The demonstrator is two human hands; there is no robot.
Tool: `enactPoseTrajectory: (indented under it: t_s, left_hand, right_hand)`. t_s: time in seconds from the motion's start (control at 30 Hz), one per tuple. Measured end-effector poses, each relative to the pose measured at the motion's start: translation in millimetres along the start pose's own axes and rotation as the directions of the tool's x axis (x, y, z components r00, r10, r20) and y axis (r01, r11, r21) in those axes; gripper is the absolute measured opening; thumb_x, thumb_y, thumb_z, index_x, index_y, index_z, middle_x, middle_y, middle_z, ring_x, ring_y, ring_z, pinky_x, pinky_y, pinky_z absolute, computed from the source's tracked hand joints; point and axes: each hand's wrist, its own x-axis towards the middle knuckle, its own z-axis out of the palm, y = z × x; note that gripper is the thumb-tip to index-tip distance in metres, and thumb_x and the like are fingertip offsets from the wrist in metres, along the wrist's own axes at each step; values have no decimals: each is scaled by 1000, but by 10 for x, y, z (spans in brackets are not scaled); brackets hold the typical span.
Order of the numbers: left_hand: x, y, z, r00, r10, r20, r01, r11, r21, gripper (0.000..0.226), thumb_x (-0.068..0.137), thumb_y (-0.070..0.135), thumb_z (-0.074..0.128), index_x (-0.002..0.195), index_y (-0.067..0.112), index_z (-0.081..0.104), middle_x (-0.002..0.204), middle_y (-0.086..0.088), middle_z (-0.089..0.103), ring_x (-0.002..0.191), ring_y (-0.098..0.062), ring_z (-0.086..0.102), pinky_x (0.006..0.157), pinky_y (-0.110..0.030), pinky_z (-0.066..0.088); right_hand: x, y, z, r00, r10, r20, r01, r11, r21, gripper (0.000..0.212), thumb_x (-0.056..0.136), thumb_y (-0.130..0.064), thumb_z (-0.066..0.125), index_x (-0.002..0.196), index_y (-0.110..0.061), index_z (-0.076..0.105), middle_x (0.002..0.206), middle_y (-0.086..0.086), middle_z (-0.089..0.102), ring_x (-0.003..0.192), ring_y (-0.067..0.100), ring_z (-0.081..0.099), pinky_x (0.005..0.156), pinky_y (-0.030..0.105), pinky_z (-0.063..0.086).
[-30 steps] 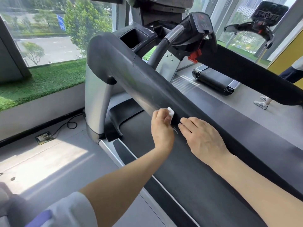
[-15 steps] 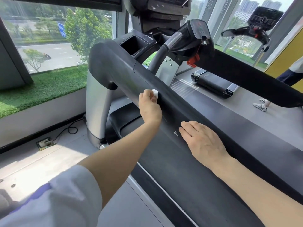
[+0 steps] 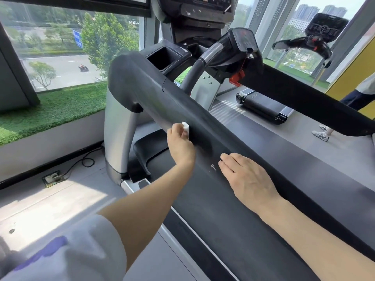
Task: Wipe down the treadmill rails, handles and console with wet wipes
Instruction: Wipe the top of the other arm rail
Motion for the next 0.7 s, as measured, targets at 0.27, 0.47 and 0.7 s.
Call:
enactPoseTrajectory:
  t_s: [0.27, 0.47, 0.7]
  left_hand:
    - [-595, -185, 52, 998, -37, 46, 41, 996, -79, 19, 96, 3, 46, 82, 16, 52, 88, 3, 47, 70, -2, 49, 66, -8, 37]
    - [-376, -287, 111, 976, -211, -46, 206, 974, -99, 14, 98, 16, 47, 85, 18, 52, 91, 1, 55, 67, -2, 50, 61, -3, 34]
    - [-715, -367, 98, 982, -181, 51, 185, 980, -76, 24, 97, 11, 46, 78, 26, 49, 93, -7, 58, 67, -3, 50, 63, -7, 36]
  right_hand:
    - [-42, 24, 41, 1000, -30, -8, 30, 999, -31, 29, 74, 3, 56, 96, -2, 72, 103, 9, 68, 90, 26, 65, 83, 31, 53]
    - [-66, 41, 47, 999, -37, -11, 36, 998, -47, 29, 71, 0, 66, 99, -3, 72, 104, 8, 68, 91, 25, 64, 85, 29, 53]
    - [-81, 43, 30, 997, -21, 80, 22, 1000, -17, 48, 55, 1, 82, 102, -2, 71, 106, 8, 67, 94, 25, 64, 83, 29, 54]
